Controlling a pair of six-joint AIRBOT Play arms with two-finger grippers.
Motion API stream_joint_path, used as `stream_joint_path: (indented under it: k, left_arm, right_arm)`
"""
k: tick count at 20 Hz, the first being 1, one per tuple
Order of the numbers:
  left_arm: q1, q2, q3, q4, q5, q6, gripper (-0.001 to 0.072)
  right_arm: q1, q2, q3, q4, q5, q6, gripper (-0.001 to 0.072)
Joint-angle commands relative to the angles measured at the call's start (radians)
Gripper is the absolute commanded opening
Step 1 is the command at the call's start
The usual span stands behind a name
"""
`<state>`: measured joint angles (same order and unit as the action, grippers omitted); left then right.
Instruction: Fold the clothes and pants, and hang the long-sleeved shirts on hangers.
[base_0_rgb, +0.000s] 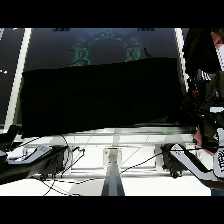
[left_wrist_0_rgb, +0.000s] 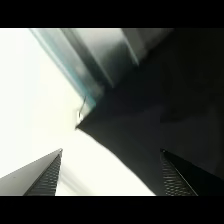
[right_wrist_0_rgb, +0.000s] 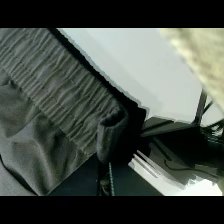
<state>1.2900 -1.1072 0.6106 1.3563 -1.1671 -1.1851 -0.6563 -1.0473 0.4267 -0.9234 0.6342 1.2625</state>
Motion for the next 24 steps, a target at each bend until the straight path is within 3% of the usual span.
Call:
stream_joint_path:
  k: [1,6,7,8,10,11,12,15,19,24]
  left_arm:
    - [-0.016,0.000,-0.009,-0.034,0.074,0.000,0.0635]
    - [-0.096,-0.029,-0.010,-0.019,0.071,-0.017,0.0621]
    - [-0.104,-0.039,-0.009,-0.002,0.071,-0.023,0.0488]
    - [-0.106,-0.044,-0.009,0.013,0.065,-0.023,0.0403]
    - [-0.106,-0.045,-0.009,0.031,0.064,-0.023,0.0370]
    - [-0.106,-0.044,-0.009,0.031,0.064,-0.023,0.0169]
    - [-0.106,-0.040,-0.008,0.027,0.064,-0.021,0.0013]
    - [-0.106,-0.011,-0.004,0.019,0.061,0.018,0.0016]
    - [-0.106,0.018,0.046,-0.039,0.005,0.172,0.0016]
    - [-0.106,0.019,0.108,-0.562,0.004,0.338,0.0016]
  right_arm:
    - [0.001,0.000,0.000,0.000,0.004,0.000,0.0024]
    - [0.001,0.000,0.000,0.000,0.003,0.000,0.0024]
    - [0.001,0.000,0.000,0.000,0.005,0.000,0.0024]
    - [0.001,0.000,0.000,0.000,0.006,0.000,0.0024]
    - [0.001,0.000,0.000,0.000,0.006,0.000,0.0024]
    - [0.001,0.000,0.000,0.000,0.006,0.000,0.0024]
    - [0.001,0.000,0.000,0.000,0.009,0.000,0.0024]
    - [0.001,0.005,0.000,-0.005,0.032,0.000,0.0023]
    - [0.001,0.106,0.002,-0.061,0.036,0.000,0.0018]
    - [0.000,0.356,0.034,-0.094,0.082,0.005,0.0018]
